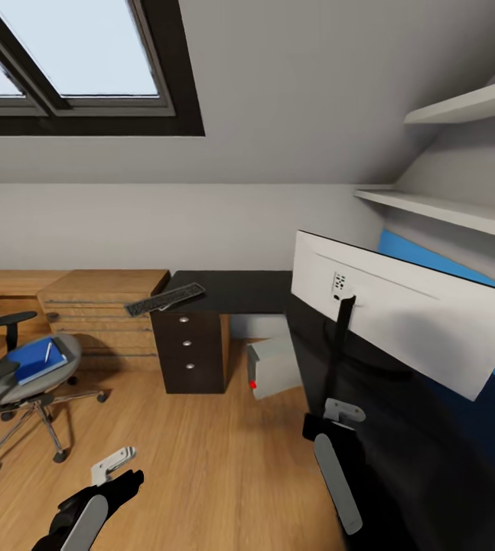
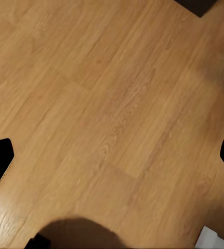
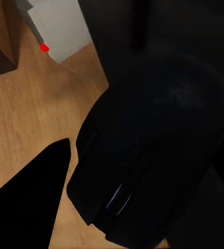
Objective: In the bedroom, organize the workspace by keeping the computer under the desk, ensuring the monitor is on the desk, placing the keyboard on the desk next to the monitor, placing the mouse on the desk next to the keyboard, moving the folder from the swivel chair onto the desk next to the mouse, stacking the notebook on top of the folder with the pen on top of the notebook, and positioning the swivel chair next to the desk.
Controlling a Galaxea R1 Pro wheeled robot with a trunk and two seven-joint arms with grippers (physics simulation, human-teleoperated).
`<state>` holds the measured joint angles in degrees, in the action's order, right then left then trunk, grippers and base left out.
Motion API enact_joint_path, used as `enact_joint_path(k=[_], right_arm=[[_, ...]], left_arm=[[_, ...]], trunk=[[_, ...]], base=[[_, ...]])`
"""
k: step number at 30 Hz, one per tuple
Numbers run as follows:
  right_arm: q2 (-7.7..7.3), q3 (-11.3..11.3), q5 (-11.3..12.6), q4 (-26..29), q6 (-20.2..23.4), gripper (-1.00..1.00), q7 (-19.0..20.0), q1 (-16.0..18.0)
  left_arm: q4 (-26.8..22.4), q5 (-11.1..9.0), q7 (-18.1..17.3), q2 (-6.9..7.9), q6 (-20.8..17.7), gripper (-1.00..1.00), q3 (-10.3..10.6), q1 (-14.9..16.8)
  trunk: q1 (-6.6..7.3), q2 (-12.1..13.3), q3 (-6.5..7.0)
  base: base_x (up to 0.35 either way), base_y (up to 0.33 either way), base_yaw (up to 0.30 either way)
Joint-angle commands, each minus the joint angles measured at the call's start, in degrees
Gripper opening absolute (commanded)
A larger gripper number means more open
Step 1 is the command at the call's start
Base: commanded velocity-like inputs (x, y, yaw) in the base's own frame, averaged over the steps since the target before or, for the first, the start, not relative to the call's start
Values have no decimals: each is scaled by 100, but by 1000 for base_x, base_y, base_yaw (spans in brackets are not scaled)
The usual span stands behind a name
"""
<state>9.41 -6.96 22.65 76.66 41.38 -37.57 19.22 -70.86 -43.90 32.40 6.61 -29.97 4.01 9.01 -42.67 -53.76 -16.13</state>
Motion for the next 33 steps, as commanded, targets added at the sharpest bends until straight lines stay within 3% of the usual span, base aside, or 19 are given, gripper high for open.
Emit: enact_joint_path(k=[1, 33], right_arm=[[0, -7, 55, 7, 10, -100, -57, 5], [-6, -11, 54, 12, 2, -100, -43, -24]], left_arm=[[-7, -57, 57, 7, 0, 100, 16, 5], [-24, -49, 56, 7, 0, 100, 29, 5]], trunk=[[-3, -6, -9], [-3, -6, 145]], base=[[234, 203, 39], [261, 212, 63]])
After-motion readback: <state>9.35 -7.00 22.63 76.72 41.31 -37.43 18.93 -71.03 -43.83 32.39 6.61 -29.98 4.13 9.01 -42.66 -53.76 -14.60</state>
